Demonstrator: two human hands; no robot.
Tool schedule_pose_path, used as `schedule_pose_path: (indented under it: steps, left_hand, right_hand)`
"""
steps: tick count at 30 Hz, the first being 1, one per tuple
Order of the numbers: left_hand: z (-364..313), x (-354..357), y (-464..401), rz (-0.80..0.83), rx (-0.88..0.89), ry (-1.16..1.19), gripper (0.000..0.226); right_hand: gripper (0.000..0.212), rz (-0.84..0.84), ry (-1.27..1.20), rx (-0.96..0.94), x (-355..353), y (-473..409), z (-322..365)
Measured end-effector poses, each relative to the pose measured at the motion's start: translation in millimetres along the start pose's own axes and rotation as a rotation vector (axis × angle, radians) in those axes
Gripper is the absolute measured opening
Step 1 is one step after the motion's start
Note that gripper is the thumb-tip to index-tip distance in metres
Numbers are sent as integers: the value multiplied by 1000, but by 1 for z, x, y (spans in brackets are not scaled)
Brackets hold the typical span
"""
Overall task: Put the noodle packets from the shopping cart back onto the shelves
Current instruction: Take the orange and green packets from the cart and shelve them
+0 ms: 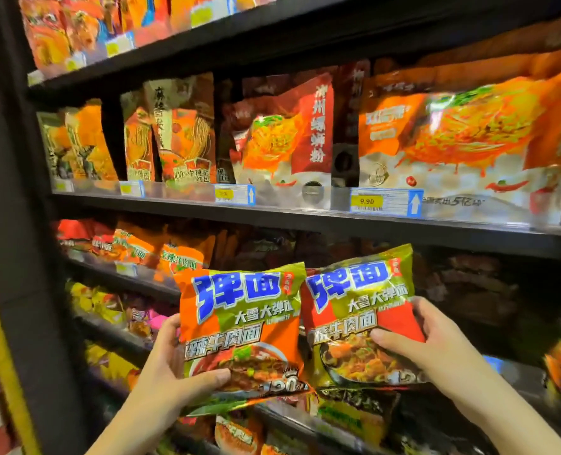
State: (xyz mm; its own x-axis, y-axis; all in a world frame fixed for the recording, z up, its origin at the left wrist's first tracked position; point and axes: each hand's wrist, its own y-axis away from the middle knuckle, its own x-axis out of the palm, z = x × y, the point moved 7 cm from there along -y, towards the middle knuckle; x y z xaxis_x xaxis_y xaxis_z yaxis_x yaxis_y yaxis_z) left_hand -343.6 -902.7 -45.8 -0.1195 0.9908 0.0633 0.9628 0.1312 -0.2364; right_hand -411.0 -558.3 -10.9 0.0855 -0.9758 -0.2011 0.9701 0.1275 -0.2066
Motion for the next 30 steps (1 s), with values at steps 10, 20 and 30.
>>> schedule_pose_path:
  steps: [10,20,30]
  left_hand:
    - [15,-91,-60,230,-54,27,96]
    - [32,-113,-87,297,-39,83,88]
    - [28,-112,-121,240,25,79,78]
  right_hand:
    - [72,-207,-37,47,67,7,18]
    - [56,-262,-89,102,90,23,23]
    - [72,-202,-80,154,79,20,21]
